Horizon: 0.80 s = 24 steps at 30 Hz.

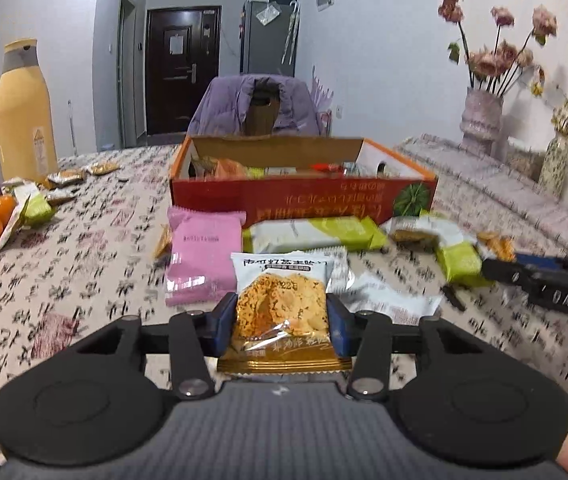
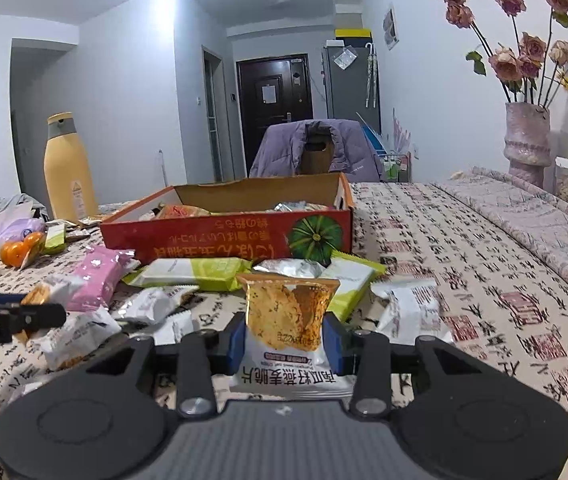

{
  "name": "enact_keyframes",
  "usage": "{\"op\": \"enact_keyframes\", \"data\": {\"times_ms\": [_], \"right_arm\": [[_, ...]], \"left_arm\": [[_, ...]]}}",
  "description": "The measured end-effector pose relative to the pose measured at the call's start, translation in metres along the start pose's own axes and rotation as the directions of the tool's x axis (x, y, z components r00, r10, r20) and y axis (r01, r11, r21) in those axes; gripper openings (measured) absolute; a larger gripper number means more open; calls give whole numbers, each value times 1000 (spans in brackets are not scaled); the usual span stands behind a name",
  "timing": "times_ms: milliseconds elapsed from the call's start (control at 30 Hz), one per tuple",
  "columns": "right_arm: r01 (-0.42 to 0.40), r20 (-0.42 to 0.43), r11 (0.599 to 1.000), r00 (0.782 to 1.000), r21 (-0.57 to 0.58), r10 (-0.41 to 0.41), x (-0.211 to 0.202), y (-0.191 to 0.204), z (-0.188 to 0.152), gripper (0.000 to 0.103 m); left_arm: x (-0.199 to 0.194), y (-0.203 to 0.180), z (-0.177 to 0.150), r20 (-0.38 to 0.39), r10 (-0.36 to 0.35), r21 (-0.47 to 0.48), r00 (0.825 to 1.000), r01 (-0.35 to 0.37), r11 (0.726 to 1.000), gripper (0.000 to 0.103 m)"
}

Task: Organize snacks
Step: 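Carry both biscuit packets over the orange box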

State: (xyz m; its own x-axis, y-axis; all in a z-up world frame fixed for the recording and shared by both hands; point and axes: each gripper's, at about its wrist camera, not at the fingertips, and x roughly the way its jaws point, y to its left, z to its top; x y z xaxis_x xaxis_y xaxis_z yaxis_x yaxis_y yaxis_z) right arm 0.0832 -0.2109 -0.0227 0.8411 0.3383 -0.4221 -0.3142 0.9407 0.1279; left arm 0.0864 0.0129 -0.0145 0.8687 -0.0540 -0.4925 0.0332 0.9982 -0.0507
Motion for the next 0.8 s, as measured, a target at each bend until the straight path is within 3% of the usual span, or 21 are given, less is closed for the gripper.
{"op": "enact_keyframes", "data": {"times_ms": [267, 800], "right_arm": [[-19, 51, 1000, 999, 7, 18, 9, 8, 24, 39], [-33, 154, 999, 987, -27, 36, 64, 22, 107, 39]], "left_arm": [[0, 1, 34, 92, 19, -6, 996, -18, 1000, 47], [38, 1, 114, 179, 64, -12, 982, -63, 998, 47]]}}
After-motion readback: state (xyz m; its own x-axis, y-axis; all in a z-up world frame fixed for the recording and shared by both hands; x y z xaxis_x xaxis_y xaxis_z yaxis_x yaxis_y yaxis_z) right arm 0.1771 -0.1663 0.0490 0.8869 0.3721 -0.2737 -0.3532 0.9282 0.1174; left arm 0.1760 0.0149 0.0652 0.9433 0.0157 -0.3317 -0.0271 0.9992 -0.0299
